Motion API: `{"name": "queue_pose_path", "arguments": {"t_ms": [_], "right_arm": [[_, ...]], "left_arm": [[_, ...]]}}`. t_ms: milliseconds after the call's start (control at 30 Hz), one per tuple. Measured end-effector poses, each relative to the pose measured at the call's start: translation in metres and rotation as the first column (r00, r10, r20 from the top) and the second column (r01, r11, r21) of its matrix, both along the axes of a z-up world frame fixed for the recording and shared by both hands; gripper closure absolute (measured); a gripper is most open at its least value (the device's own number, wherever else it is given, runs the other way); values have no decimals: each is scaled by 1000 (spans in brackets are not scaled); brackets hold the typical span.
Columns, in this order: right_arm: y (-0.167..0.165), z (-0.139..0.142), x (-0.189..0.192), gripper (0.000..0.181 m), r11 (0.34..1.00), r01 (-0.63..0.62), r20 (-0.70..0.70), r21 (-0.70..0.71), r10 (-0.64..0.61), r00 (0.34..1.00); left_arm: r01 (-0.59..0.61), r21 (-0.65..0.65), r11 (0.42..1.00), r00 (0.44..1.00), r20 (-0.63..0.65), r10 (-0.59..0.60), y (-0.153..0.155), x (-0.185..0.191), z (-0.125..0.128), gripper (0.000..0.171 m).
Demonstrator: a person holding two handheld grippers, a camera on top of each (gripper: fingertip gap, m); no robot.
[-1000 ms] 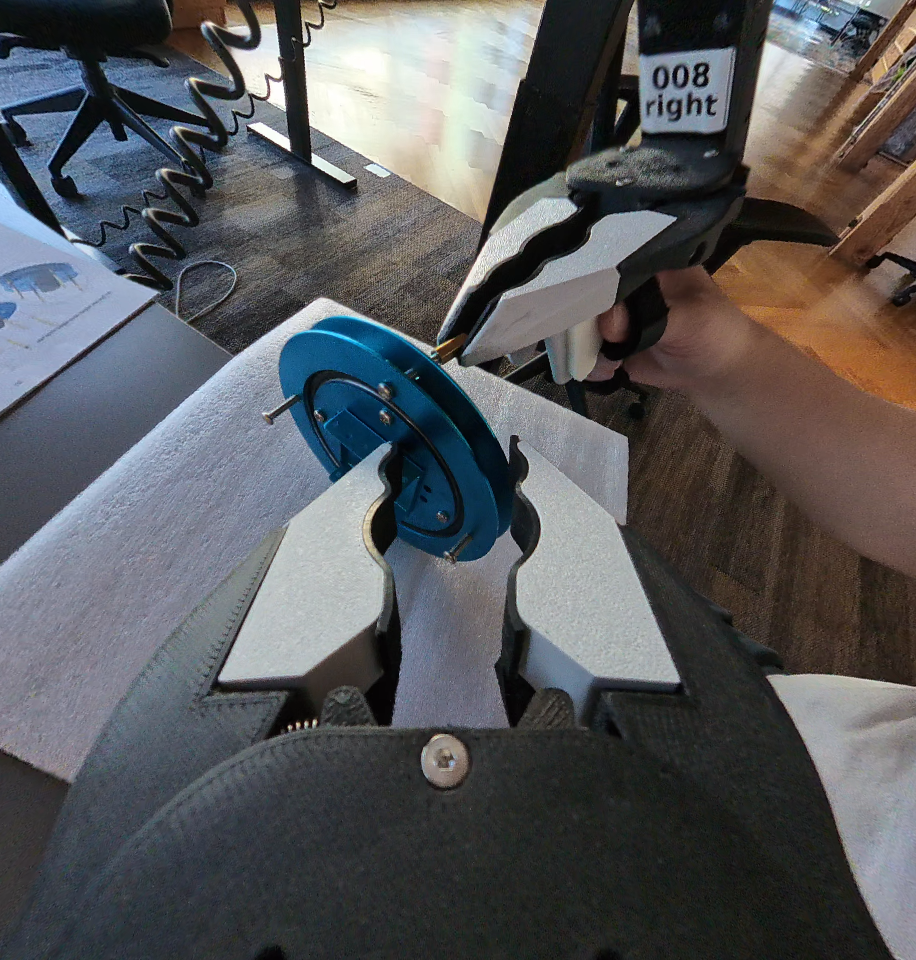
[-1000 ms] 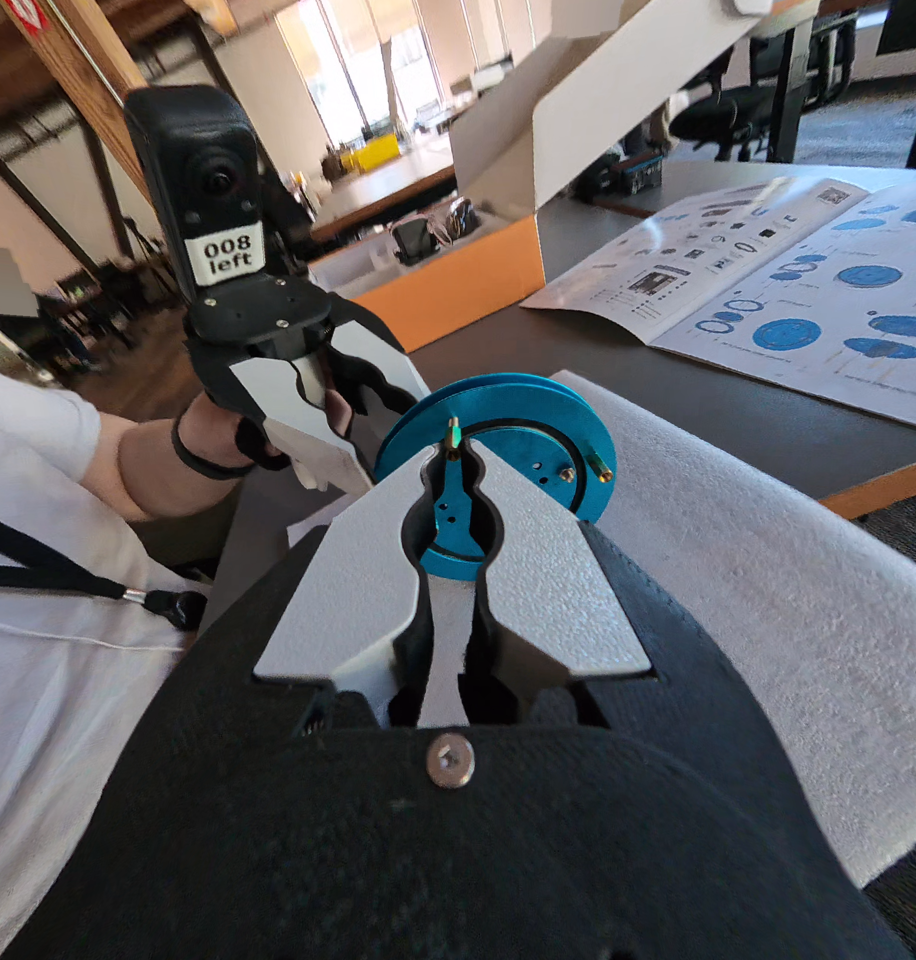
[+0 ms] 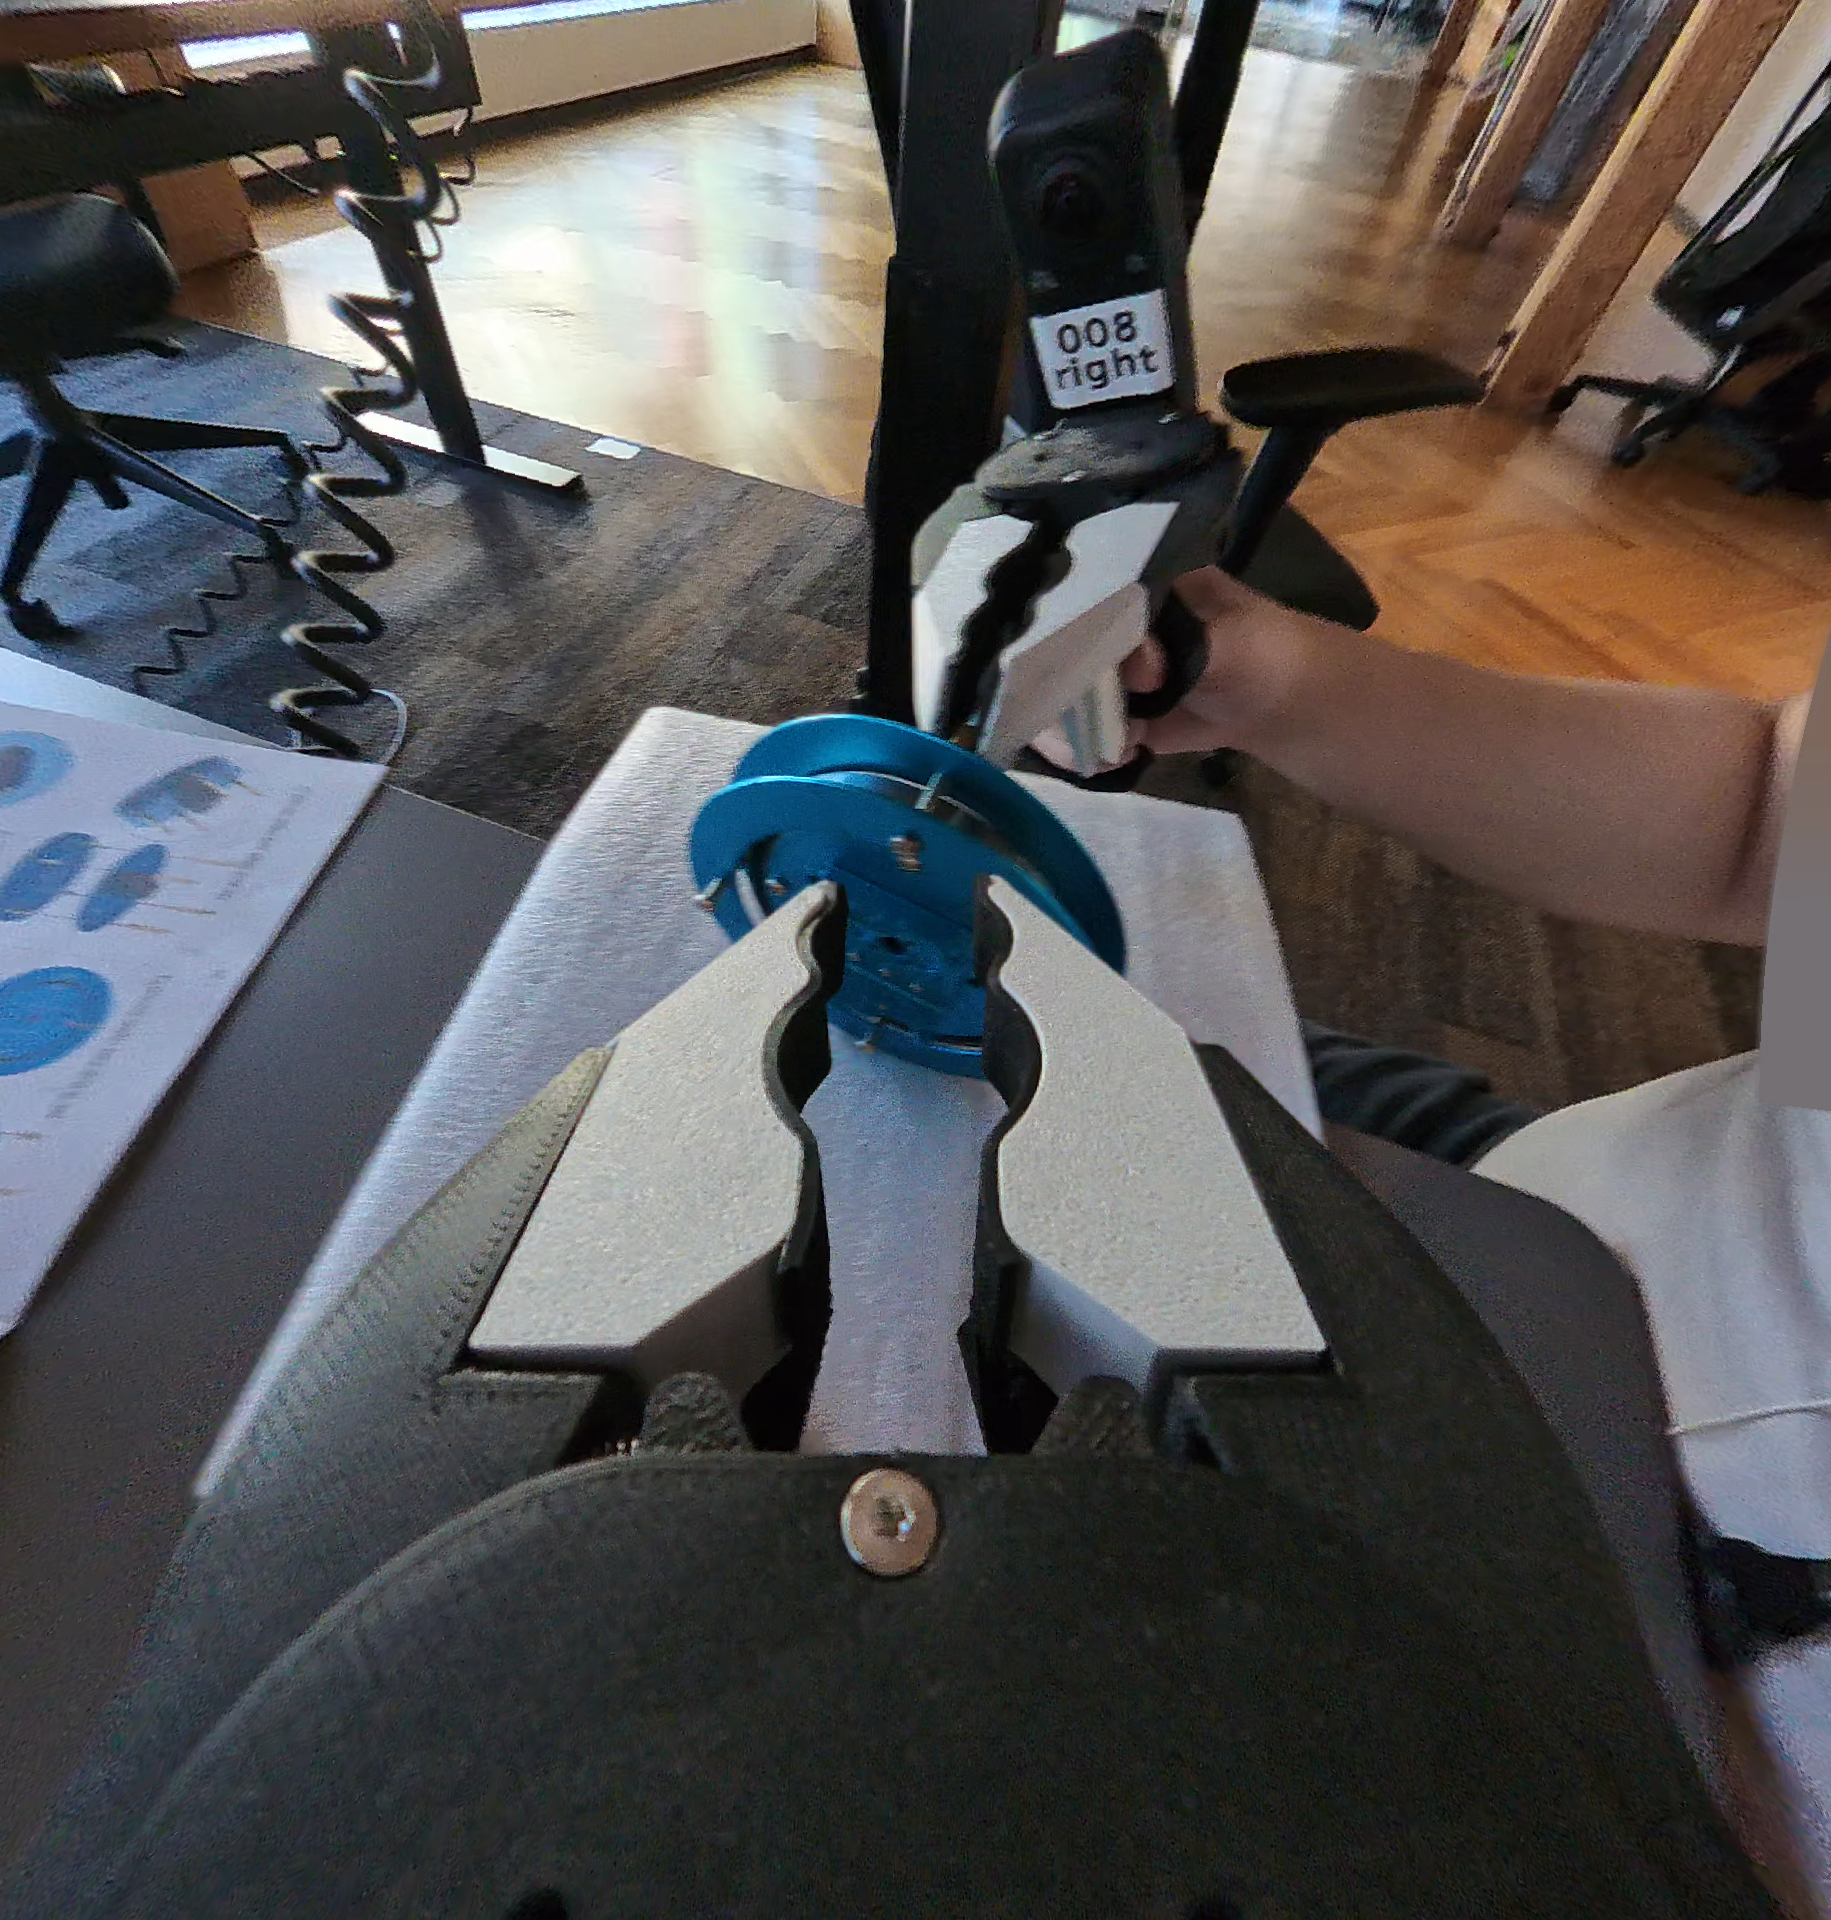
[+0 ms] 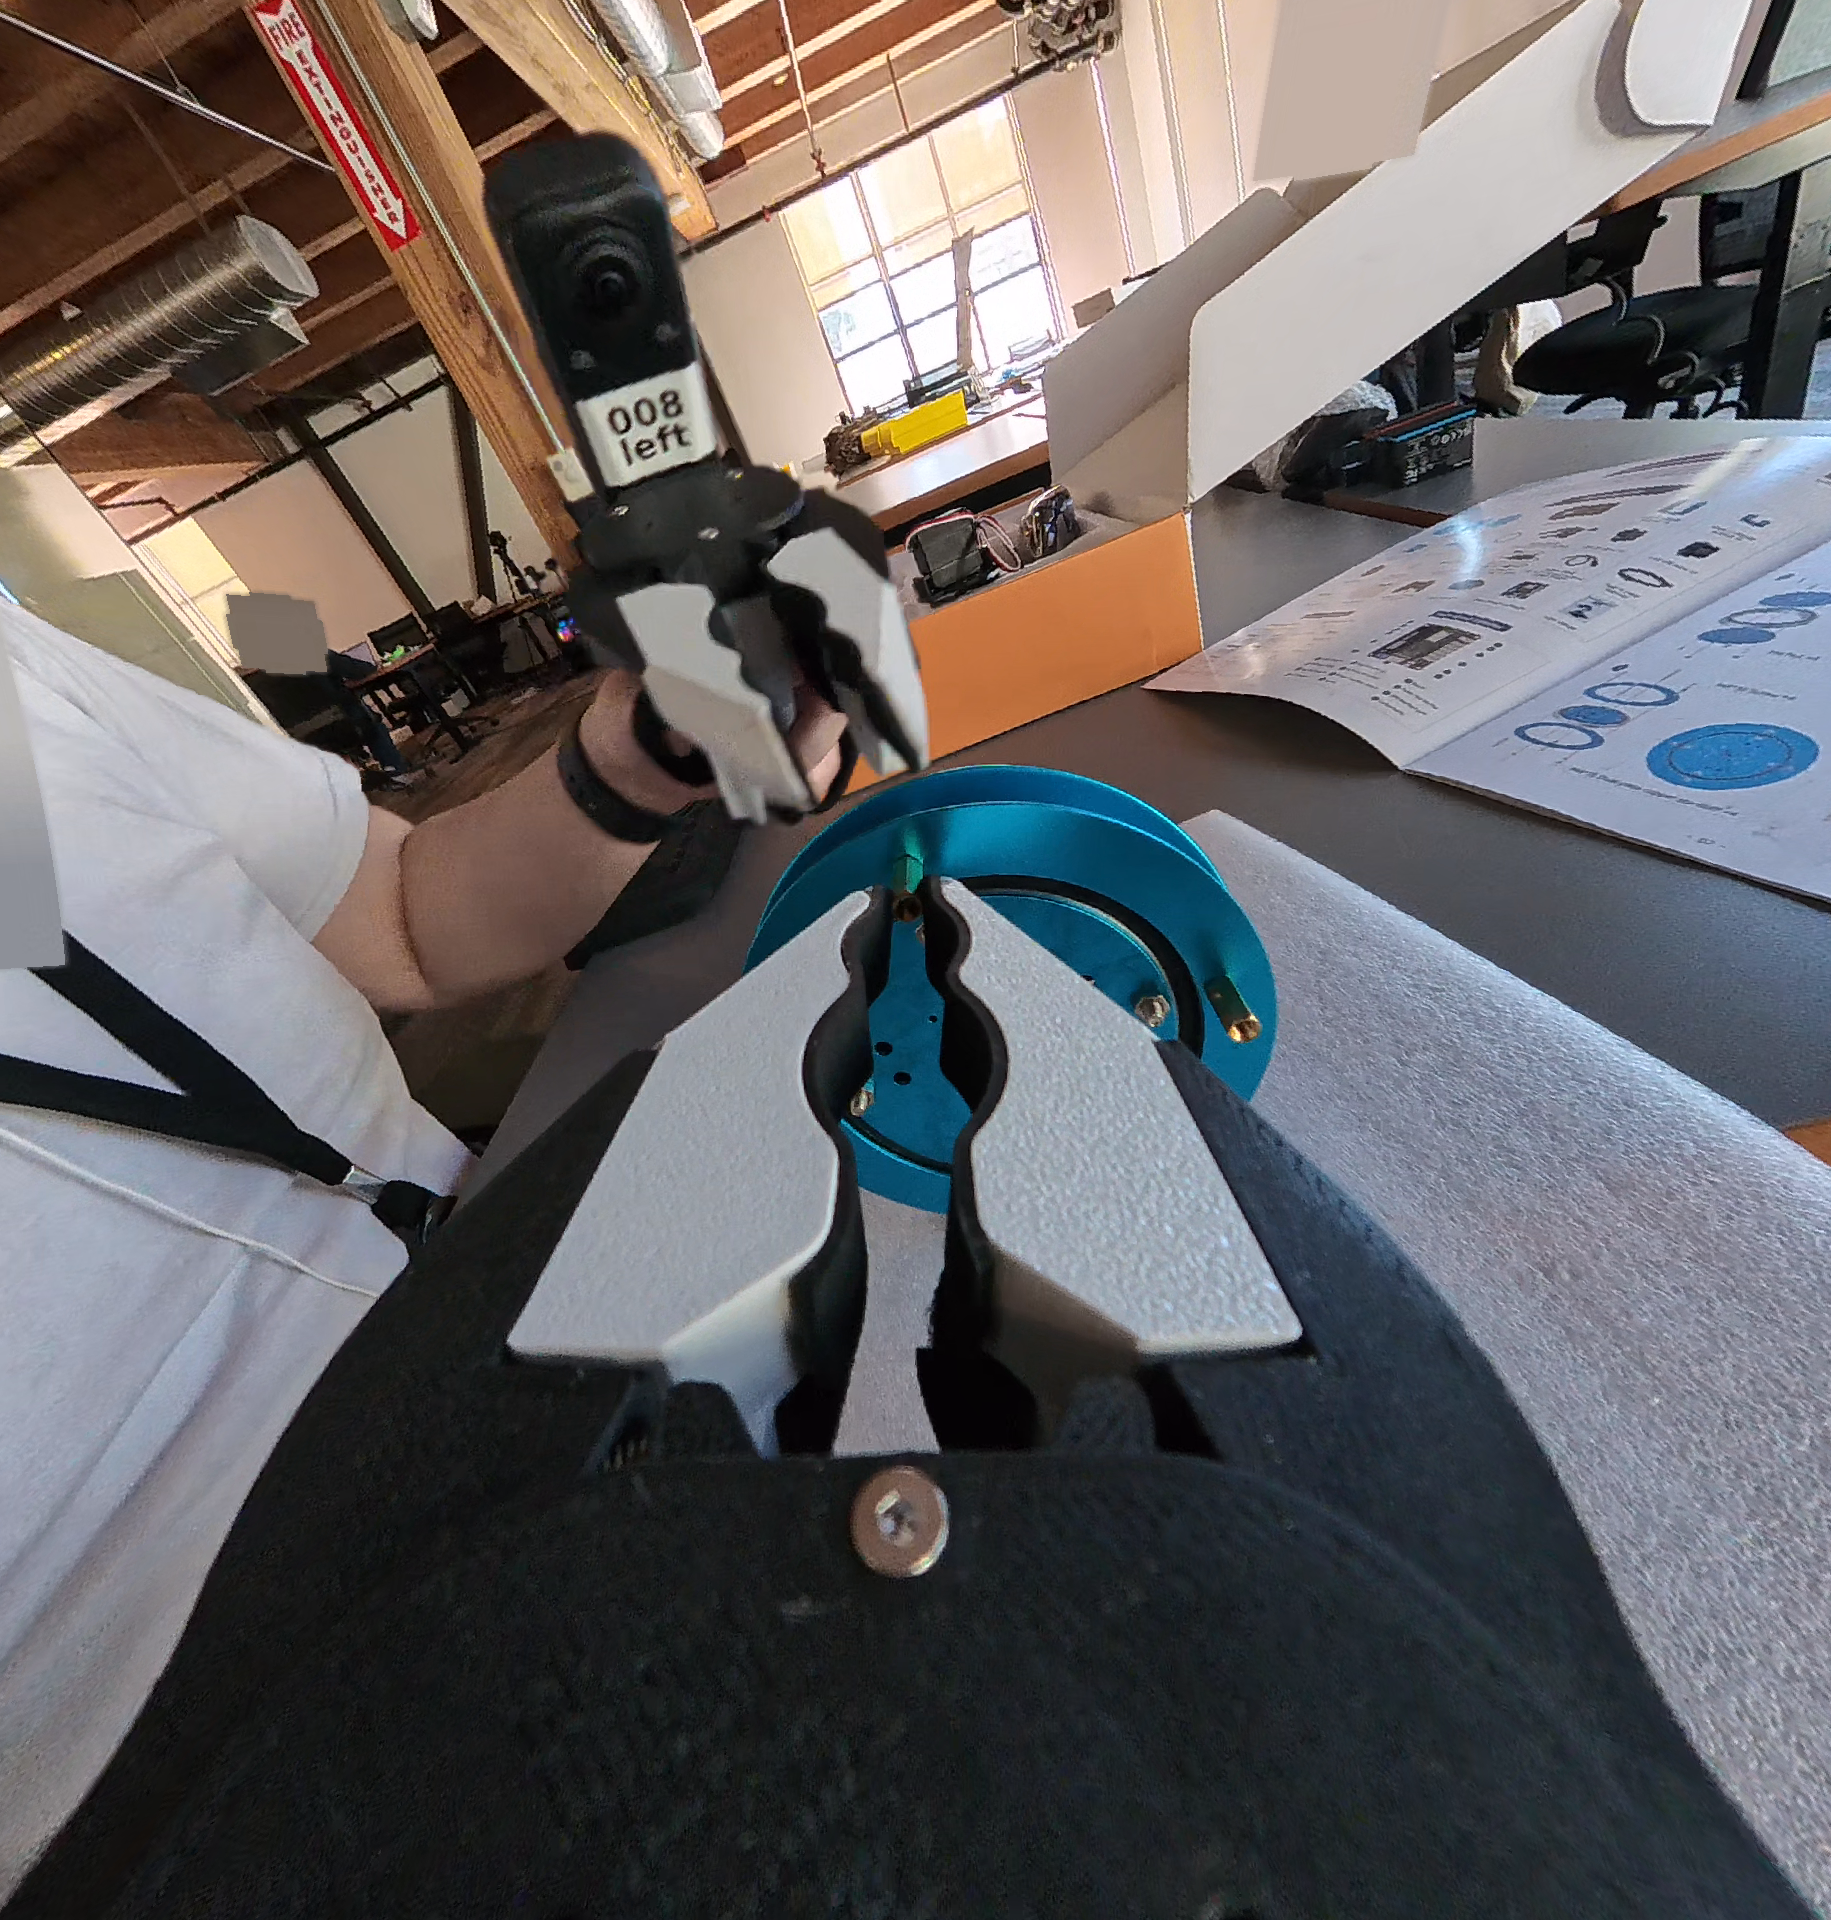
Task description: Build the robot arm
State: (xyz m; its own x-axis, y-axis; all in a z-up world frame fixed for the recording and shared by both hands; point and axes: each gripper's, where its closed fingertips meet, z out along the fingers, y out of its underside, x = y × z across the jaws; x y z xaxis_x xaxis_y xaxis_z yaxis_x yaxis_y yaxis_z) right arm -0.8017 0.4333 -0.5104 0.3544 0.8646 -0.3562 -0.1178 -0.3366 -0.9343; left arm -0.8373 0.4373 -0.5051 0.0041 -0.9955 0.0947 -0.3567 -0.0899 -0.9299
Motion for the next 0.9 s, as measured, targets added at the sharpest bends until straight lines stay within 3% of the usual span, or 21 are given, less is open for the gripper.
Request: {"name": "queue_pose_path", "arguments": {"t_ms": [133,233,333,433,567,633,767,900], "right_arm": [[-1,0,-1,177,1000,-3,-11,4,3,1000],[-1,0,-2,177,1000,-4,-14,7,4,1000],[-2,0,0,177,1000,1,-20,4,-1,1000],[-5,-1,-3,177,1000,-21,-5,4,21,1000],[-2,1,-4,177,1000,-17,10,11,17,1000],[-2,1,-4,177,1000,-12,8,5,12,1000],[-1,0,-4,177,1000,6,11,15,-6,1000],[-5,2,-10,164,981,28,140,193,-56,989]], "left_arm": [[98,59,993,993,-78,-93,4,7,-14,156],[138,82,987,990,-32,-136,4,17,-15,166],[228,39,973,973,27,-229,-9,17,-11,155],[220,71,973,975,14,-222,-3,19,-12,152],[263,171,949,965,-23,-263,-6,22,-13,168],[268,210,940,963,-24,-269,-5,23,-13,168],[276,179,944,960,3,-281,-3,23,-13,168],[273,183,944,960,6,-279,-1,20,-14,168]]}}
